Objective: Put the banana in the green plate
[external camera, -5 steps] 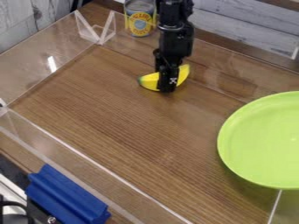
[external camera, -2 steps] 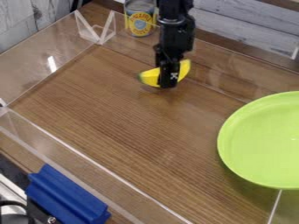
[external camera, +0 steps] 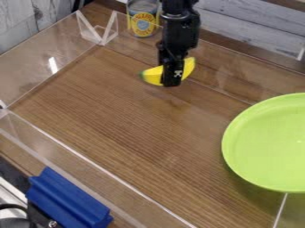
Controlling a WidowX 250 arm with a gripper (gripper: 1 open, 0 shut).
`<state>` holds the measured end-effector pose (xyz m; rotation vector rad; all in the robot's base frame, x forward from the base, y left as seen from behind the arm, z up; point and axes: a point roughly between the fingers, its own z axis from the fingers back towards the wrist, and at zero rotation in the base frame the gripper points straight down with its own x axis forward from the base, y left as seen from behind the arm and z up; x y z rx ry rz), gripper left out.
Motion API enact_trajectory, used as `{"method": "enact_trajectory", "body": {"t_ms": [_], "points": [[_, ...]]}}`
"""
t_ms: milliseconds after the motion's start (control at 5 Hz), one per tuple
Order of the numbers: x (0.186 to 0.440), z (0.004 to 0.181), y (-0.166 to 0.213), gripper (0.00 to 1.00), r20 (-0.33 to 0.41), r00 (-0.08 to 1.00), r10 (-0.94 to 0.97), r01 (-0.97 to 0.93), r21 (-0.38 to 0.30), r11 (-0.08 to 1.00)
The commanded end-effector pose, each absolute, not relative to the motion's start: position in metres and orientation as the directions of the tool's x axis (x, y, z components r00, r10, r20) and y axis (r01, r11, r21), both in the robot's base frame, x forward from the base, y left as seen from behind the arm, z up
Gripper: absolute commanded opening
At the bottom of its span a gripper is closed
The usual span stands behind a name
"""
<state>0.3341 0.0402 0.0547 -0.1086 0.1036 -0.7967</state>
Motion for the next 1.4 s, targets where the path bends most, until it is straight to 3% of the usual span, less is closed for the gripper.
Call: {"method": "enact_trajectory", "body": {"t_ms": [0, 1200], "points": [[0.338, 0.088, 0.037, 0.00, 0.003, 0.693, -0.721, 0.719, -0.067, 0.691], [0.325, 0.103, 0.008, 0.00, 0.037, 0.662, -0.749, 0.748, -0.104, 0.656]]}}
